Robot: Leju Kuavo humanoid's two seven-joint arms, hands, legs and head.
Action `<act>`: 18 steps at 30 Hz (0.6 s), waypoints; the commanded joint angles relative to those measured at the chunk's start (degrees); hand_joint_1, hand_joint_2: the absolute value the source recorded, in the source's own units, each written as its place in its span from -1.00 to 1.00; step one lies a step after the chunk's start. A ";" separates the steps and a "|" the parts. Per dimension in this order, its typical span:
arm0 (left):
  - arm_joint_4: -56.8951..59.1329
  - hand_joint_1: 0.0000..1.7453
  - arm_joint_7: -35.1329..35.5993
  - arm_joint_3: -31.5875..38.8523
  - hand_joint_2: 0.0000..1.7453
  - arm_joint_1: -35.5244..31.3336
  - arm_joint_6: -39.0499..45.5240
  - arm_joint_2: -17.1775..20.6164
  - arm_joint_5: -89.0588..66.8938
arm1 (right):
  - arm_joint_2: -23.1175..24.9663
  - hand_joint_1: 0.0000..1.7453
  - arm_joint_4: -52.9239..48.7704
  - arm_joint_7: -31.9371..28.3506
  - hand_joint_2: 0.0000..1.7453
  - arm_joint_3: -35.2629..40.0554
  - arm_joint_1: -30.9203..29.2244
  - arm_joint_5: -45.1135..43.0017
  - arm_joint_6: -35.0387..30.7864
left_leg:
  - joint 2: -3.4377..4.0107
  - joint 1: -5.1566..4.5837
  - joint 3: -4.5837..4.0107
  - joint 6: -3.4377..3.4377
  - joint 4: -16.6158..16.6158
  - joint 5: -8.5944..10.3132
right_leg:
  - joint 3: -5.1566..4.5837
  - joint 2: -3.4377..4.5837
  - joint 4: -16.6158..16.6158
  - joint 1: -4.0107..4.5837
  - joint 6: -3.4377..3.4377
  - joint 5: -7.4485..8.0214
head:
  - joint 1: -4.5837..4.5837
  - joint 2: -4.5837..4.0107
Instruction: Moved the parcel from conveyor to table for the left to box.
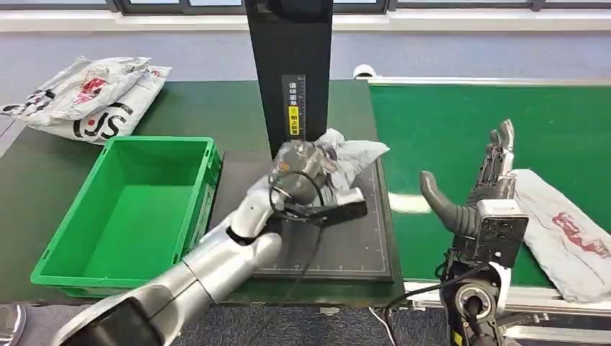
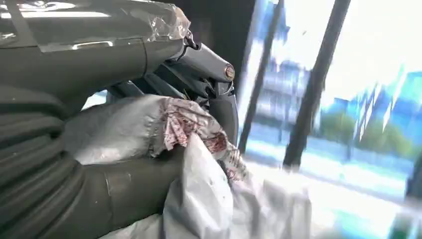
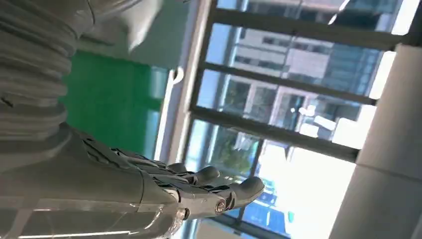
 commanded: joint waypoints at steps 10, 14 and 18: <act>-37.45 1.00 2.49 28.54 1.00 12.42 -0.26 17.32 -14.72 | -1.81 -1.00 2.32 1.73 1.00 -9.54 4.76 1.26 -1.36 | 0.29 0.08 -0.02 0.00 -0.04 -0.13 | -0.07 0.21 -0.07 0.08 -0.08 -0.02 | 0.00 0.00; -41.70 1.00 2.92 33.60 1.00 17.88 -0.05 20.05 -16.57 | -1.23 -1.00 1.16 2.49 1.00 -10.57 5.38 1.70 -0.74 | 0.43 0.07 0.15 0.00 -0.21 -0.09 | 0.04 0.33 -0.23 0.10 -0.09 0.05 | 0.00 0.00; -46.26 1.00 4.01 40.55 1.00 26.33 -0.28 21.69 -20.35 | -0.57 -1.00 0.00 2.80 1.00 -11.68 6.44 2.09 -0.23 | 0.47 0.01 0.10 0.01 -0.14 -0.15 | -0.03 0.42 -0.13 0.01 -0.05 -0.02 | -0.02 0.02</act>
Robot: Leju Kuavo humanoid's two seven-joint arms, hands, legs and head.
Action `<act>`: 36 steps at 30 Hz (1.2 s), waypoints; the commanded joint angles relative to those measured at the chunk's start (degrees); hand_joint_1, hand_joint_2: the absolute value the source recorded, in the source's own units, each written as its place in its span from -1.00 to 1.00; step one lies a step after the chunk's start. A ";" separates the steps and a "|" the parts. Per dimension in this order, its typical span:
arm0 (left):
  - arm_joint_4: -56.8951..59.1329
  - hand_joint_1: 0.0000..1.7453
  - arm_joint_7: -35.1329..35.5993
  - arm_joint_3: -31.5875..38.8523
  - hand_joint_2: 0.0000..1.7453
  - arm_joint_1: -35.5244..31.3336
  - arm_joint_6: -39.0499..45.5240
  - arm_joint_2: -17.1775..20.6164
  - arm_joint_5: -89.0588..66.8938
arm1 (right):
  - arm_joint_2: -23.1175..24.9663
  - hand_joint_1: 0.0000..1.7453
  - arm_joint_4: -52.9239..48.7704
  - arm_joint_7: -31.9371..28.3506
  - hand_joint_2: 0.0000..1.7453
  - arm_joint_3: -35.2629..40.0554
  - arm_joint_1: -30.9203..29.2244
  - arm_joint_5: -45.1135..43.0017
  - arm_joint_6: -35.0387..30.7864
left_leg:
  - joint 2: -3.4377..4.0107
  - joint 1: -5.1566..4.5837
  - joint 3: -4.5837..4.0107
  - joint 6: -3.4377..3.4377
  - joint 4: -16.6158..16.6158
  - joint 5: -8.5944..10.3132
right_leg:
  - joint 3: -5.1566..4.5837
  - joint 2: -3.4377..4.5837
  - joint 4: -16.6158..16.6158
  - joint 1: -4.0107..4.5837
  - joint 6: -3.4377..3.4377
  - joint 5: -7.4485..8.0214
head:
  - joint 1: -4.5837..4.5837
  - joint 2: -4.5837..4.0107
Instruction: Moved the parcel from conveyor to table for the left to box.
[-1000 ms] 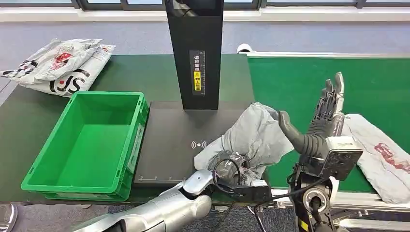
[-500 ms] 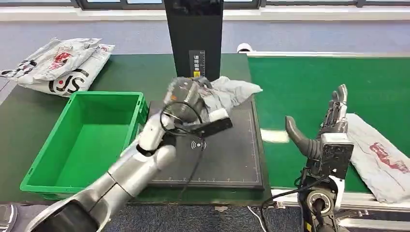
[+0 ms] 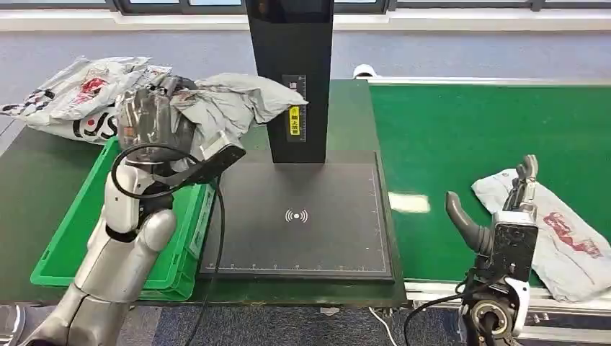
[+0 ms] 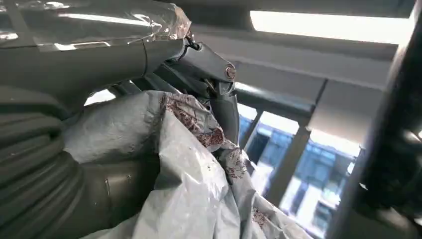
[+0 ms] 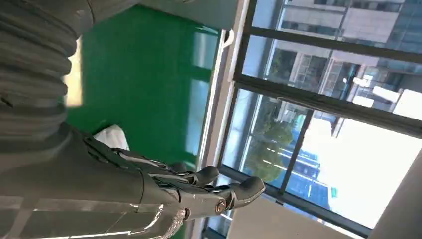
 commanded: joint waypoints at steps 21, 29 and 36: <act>-9.61 -1.00 1.05 16.48 1.00 23.84 -4.74 0.56 -0.97 | 1.27 -1.00 -2.30 1.77 1.00 -6.03 2.22 0.93 2.61 | -0.01 0.01 0.03 0.00 -0.04 -0.14 | 0.04 -0.04 -0.09 0.02 -0.06 -0.15 | -0.02 0.00; -6.42 -1.00 -1.11 12.56 1.00 21.62 -6.98 -1.19 7.09 | 1.05 -1.00 -0.29 3.50 1.00 -6.58 1.68 4.23 3.22 | -0.13 0.07 0.19 0.01 -0.13 -0.11 | 0.29 -0.18 -0.25 0.11 -0.06 -0.13 | -0.02 -0.02; -5.79 -1.00 -4.47 10.29 1.00 21.25 -10.02 -3.95 21.41 | 0.28 -1.00 3.86 7.53 1.00 -7.77 0.87 15.68 0.50 | -0.08 0.02 0.08 0.00 -0.04 -0.13 | 0.13 -0.10 -0.11 0.05 -0.04 -0.14 | -0.02 0.00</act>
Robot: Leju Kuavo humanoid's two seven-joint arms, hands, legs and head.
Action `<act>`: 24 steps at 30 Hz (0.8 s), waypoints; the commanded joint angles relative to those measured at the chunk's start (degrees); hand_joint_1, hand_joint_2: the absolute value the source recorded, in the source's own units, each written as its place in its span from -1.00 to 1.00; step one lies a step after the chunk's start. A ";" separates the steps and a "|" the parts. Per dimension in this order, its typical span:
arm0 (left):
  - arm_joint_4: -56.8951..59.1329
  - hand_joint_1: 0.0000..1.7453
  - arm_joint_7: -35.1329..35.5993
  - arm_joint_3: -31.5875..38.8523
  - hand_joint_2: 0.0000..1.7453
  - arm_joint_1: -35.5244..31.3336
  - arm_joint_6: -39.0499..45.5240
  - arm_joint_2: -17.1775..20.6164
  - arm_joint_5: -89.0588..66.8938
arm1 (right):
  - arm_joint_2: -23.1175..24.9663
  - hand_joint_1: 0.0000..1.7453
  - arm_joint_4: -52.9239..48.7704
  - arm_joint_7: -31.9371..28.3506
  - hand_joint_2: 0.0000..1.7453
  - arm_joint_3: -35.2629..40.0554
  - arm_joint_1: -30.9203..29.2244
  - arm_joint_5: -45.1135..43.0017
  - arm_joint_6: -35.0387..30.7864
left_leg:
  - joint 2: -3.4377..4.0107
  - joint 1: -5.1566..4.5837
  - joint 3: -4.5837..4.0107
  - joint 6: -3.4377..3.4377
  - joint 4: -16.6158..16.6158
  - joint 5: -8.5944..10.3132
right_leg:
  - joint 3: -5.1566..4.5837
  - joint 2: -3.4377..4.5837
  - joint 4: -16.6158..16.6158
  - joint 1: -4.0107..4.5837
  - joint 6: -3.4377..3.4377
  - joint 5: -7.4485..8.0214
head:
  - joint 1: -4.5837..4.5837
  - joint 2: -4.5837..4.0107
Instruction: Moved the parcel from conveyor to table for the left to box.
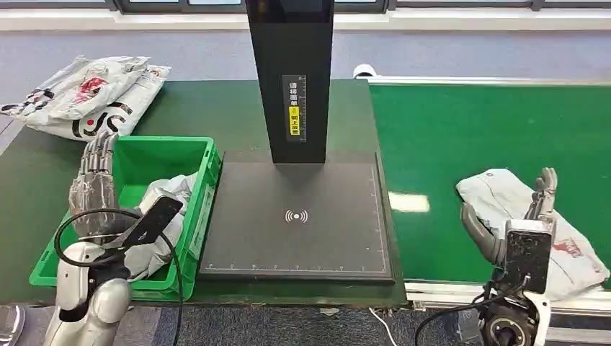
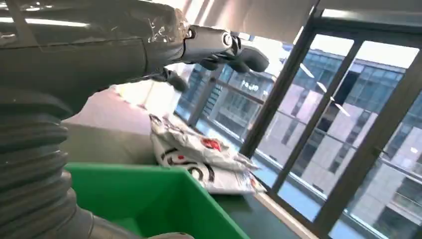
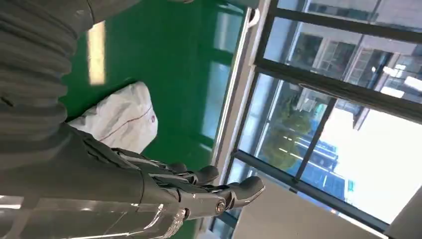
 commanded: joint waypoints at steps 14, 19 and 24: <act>7.37 -1.00 -7.89 -9.58 1.00 -0.78 -3.39 -7.65 34.41 | -1.33 -1.00 20.36 6.66 1.00 -7.91 -5.54 20.03 -5.95 | -0.08 0.02 0.19 0.03 -0.10 0.02 | 0.26 -0.17 -0.16 -0.01 -0.01 0.03 | 0.00 0.02; 8.58 -1.00 -11.68 -10.73 1.00 0.73 -5.15 -10.00 46.56 | -1.94 -1.00 25.17 7.84 1.00 -8.25 -7.17 21.99 -7.04 | -0.03 0.04 0.23 0.04 -0.14 0.04 | 0.29 -0.14 -0.24 0.06 0.00 0.07 | 0.00 0.00; 12.00 -1.00 -12.99 -18.09 1.00 -0.73 -6.13 -13.37 51.31 | -2.07 -1.00 31.66 7.21 1.00 -8.44 -9.55 22.42 -7.87 | -0.10 0.04 0.21 0.08 -0.12 0.04 | 0.32 -0.20 -0.25 0.09 0.04 0.06 | 0.02 0.02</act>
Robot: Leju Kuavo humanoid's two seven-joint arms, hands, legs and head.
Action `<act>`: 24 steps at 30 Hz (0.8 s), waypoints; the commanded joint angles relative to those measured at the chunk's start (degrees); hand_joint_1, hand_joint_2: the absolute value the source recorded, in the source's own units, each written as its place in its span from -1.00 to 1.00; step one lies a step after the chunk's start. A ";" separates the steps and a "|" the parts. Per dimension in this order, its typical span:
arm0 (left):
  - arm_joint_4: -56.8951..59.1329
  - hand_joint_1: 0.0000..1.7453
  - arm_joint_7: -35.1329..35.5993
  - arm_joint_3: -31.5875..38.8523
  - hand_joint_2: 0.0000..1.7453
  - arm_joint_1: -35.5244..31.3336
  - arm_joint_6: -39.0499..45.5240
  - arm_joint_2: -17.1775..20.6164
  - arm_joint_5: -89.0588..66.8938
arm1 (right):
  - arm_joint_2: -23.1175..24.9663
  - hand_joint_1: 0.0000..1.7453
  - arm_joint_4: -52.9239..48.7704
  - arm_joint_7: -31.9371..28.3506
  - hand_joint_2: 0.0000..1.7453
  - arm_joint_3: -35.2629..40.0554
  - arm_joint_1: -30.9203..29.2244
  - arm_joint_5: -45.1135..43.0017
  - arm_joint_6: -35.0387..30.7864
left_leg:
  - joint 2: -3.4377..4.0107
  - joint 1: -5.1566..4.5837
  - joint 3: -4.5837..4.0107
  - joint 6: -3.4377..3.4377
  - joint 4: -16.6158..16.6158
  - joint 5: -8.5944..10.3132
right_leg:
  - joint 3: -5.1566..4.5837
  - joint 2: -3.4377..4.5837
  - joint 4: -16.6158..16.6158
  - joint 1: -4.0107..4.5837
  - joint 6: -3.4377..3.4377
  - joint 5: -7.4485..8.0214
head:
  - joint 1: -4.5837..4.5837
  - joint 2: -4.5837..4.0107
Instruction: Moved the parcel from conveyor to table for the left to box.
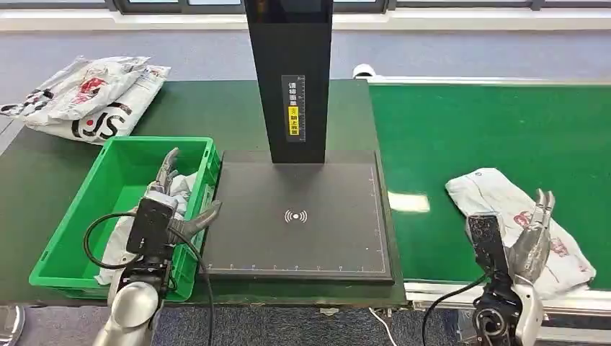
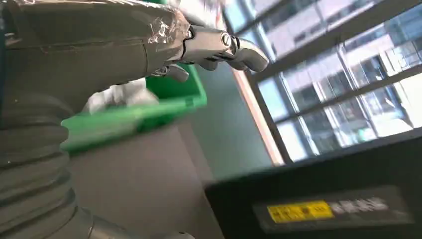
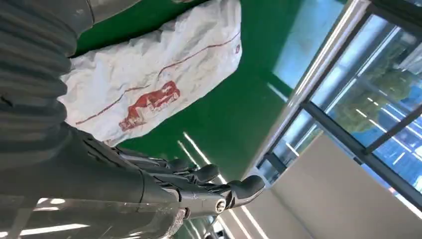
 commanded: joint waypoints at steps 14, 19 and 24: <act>12.37 -1.00 -1.93 -17.49 1.00 -4.66 -2.90 -8.37 8.69 | -1.18 -1.00 25.20 1.25 1.00 -3.54 -8.41 2.75 -3.22 | -0.09 0.05 0.15 0.09 -0.03 0.00 | 0.26 -0.14 -0.20 -0.04 0.03 0.08 | 0.02 0.02; 12.44 -1.00 -1.93 -17.60 1.00 -4.81 -2.95 -8.40 8.69 | -1.37 -1.00 26.89 1.76 1.00 -4.03 -8.76 2.76 -3.45 | -0.07 0.01 0.08 0.09 0.03 -0.02 | 0.17 -0.10 -0.11 -0.05 0.05 0.06 | 0.02 0.00; 12.32 -1.00 -1.93 -17.37 1.00 -4.81 -3.00 -8.02 8.70 | -2.02 -1.00 30.84 1.82 1.00 -4.90 -9.53 3.24 -5.07 | -0.08 0.03 0.10 0.10 0.02 -0.02 | 0.19 -0.12 -0.13 -0.03 0.04 0.06 | 0.02 0.02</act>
